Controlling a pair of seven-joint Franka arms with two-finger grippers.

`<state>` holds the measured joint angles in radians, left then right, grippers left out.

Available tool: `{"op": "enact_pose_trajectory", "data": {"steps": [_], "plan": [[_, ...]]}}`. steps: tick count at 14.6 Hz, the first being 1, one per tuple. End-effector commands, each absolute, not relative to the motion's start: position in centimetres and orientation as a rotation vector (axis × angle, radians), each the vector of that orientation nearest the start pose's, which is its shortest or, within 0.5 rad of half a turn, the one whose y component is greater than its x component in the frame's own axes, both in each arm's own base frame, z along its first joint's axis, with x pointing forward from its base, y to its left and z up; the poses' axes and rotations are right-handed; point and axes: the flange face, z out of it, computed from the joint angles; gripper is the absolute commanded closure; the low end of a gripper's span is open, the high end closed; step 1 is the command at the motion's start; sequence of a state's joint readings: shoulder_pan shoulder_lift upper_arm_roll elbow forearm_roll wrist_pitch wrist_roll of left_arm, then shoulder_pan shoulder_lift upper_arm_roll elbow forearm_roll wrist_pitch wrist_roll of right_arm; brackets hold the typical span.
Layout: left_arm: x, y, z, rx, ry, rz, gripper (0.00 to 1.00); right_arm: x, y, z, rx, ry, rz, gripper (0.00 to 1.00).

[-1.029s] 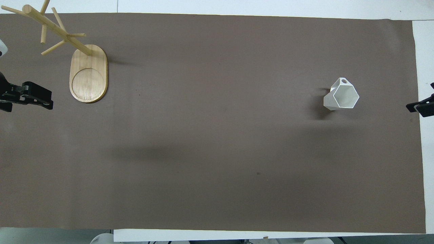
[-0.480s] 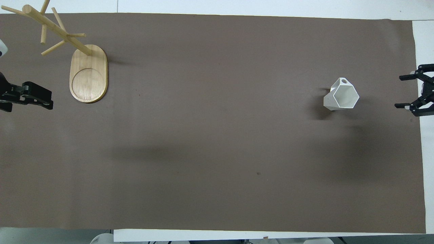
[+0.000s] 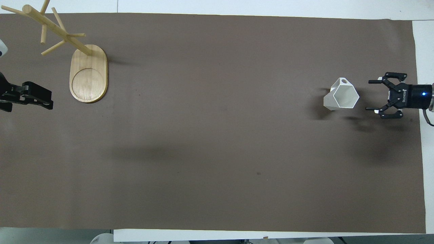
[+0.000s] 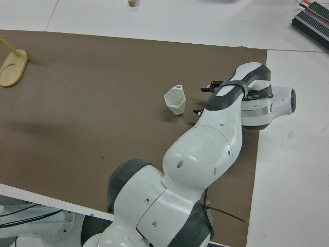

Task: Hang cup on rack
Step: 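Move the open right gripper toward the white mug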

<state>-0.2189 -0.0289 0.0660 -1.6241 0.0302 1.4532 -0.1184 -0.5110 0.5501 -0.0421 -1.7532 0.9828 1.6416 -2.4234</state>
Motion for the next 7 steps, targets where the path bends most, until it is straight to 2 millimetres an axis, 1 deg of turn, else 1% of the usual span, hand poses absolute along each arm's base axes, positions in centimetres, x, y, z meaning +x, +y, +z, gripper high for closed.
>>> {"op": "enact_pose_trajectory", "data": {"steps": [1,3,5,6,7], "plan": [[52.3,-7.3,60.5,-3.066,0.067,0.220,0.00,55.5,-24.5,21.7,-1.649,-1.395,-1.128,0.00],[52.3,-7.3,60.6,-3.066,0.067,0.217,0.00,55.2,-24.1,21.0,-1.644,-1.372,-1.132,0.00],[52.3,-7.3,60.5,-3.066,0.067,0.220,0.00,55.2,-23.7,21.1,-1.623,-1.375,-1.137,0.00],[52.3,-7.3,60.6,-3.066,0.067,0.217,0.00,55.1,-22.7,21.0,-1.583,-1.379,-1.154,0.00],[52.3,-7.3,60.6,-3.066,0.067,0.220,0.00,55.4,-22.5,21.3,-1.576,-1.372,-1.181,0.00]]}}
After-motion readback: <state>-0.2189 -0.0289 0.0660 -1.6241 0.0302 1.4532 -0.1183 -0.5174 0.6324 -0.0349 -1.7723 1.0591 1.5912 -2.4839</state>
